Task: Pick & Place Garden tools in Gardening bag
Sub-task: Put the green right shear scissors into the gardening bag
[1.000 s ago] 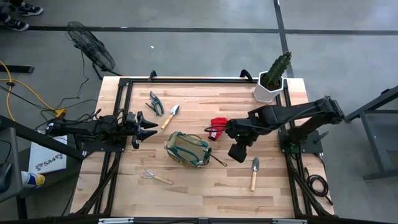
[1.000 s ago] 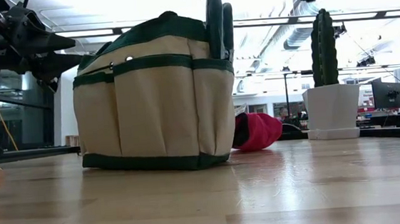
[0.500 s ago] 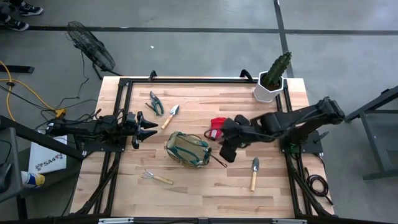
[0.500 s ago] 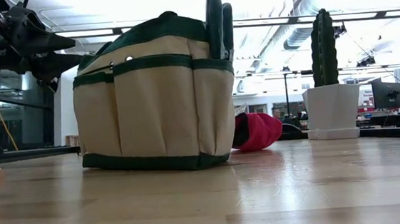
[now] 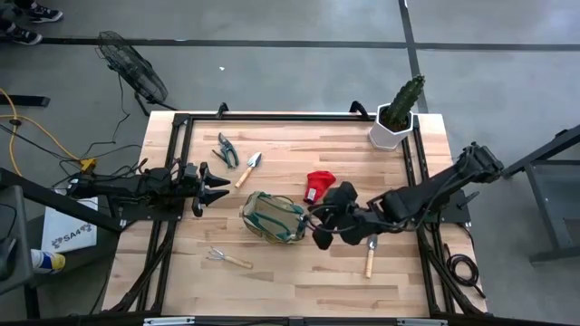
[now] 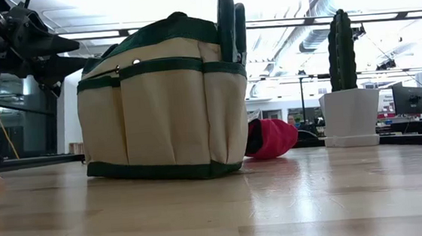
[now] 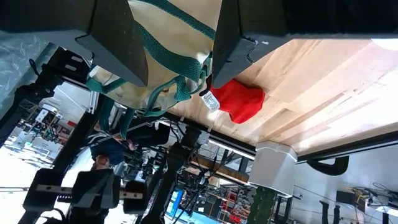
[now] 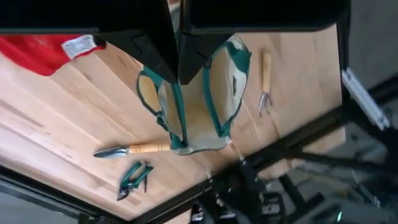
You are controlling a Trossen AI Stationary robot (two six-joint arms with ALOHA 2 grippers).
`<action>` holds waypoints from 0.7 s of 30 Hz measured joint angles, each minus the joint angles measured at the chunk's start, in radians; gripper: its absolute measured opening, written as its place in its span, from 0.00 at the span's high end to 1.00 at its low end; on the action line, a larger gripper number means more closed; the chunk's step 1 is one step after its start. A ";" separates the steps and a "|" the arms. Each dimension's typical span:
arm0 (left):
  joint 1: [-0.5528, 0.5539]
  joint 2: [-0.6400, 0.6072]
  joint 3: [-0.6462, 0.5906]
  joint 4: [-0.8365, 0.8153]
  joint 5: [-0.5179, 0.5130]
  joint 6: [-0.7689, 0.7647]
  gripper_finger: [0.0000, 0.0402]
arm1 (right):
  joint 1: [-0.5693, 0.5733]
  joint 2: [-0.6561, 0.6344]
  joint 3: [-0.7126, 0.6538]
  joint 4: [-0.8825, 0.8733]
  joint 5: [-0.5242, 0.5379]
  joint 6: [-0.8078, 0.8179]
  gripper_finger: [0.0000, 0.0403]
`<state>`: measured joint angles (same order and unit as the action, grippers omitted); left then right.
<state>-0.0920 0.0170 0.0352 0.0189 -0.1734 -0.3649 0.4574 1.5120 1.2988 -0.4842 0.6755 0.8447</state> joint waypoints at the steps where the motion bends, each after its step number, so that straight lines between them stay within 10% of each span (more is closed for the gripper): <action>1: 0.000 0.000 0.000 0.000 0.000 0.000 0.57 | 0.004 0.000 -0.013 0.012 0.019 0.017 0.99; 21: 0.000 0.000 0.000 0.000 0.000 0.000 0.57 | 0.012 0.065 -0.104 0.244 -0.031 0.016 0.99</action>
<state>-0.0921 0.0170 0.0353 0.0189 -0.1730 -0.3653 0.4698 1.5771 1.1946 -0.2405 0.6442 0.8604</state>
